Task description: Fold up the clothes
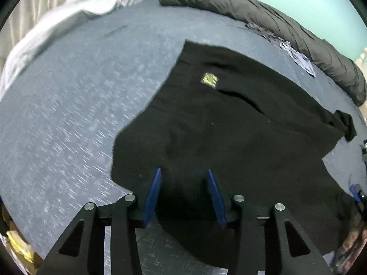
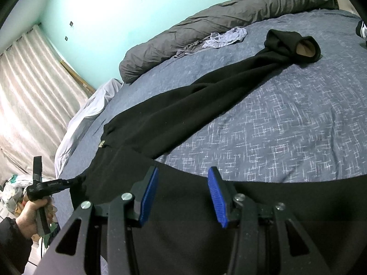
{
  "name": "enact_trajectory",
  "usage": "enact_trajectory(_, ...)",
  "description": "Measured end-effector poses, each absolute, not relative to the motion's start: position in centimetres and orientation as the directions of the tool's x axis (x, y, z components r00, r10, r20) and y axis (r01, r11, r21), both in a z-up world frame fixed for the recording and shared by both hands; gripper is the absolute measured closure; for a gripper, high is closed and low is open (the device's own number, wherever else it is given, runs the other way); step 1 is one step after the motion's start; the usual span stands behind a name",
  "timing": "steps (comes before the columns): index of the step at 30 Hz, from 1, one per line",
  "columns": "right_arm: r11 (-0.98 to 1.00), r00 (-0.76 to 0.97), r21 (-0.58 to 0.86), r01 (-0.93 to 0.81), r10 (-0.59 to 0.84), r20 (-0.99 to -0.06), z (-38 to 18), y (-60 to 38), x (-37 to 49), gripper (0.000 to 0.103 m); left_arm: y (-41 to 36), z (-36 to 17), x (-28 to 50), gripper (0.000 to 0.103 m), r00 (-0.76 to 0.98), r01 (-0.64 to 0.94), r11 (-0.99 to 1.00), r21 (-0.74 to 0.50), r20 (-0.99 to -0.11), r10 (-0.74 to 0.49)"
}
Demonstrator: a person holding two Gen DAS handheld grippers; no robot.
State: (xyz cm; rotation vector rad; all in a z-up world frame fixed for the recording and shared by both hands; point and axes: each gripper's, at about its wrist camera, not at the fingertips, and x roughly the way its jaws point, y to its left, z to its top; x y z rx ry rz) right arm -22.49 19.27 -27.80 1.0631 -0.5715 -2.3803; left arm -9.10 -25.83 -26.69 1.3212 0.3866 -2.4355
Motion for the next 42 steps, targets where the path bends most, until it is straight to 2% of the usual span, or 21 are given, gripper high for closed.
enact_trajectory(6,-0.799,-0.596,0.554,0.232,-0.567,-0.569,-27.7,19.8,-22.6,0.058,-26.8,-24.4,-7.9,0.057,-0.555,0.468,-0.883,-0.031,-0.788,-0.267)
enact_trajectory(9,-0.798,-0.593,0.554,0.236,-0.570,-0.569,-27.7,19.7,-22.5,0.058,-25.4,-25.3,-9.2,0.055,-0.537,0.348,-0.936,-0.042,-0.828,-0.163)
enact_trajectory(12,-0.799,-0.590,0.550,0.240,-0.571,-0.571,-27.7,19.4,-22.4,0.058,-23.4,-27.2,-10.7,0.053,-0.492,0.263,-0.964,0.035,-0.855,-0.165)
enact_trajectory(14,-0.800,-0.590,0.549,0.241,-0.570,-0.572,-27.7,19.4,-22.4,0.058,-23.4,-27.9,-11.2,0.051,-0.478,0.256,-0.966,0.042,-0.863,-0.164)
enact_trajectory(16,-0.801,-0.591,0.549,0.240,-0.569,-0.572,-27.7,19.5,-22.4,0.058,-23.3,-28.7,-11.7,0.045,-0.464,0.249,-0.967,0.048,-0.871,-0.163)
enact_trajectory(20,-0.799,-0.589,0.554,0.232,-0.569,-0.574,-28.0,19.7,-22.7,0.058,-23.3,-30.1,-12.7,0.045,-0.436,0.233,-0.970,0.061,-0.886,-0.160)
enact_trajectory(22,-0.797,-0.587,0.558,0.230,-0.571,-0.574,-28.0,19.7,-22.7,0.058,-23.3,-30.9,-13.1,0.051,-0.422,0.225,-0.972,0.067,-0.893,-0.160)
enact_trajectory(24,-0.796,-0.585,0.559,0.230,-0.572,-0.574,-28.0,19.8,-22.8,0.058,-23.2,-31.6,-13.6,0.094,-0.407,0.218,-0.973,0.073,-0.899,-0.159)
enact_trajectory(25,-0.797,-0.585,0.559,0.231,-0.573,-0.574,-28.0,19.7,-22.7,0.058,-23.2,-31.8,-13.7,0.100,-0.404,0.215,-0.974,0.073,-0.901,-0.157)
enact_trajectory(42,-0.786,-0.588,0.574,0.228,-0.582,-0.562,-27.8,20.0,-22.7,0.058,-25.9,-26.9,-8.6,0.101,-0.493,0.218,-0.976,-0.011,-0.864,-0.101)
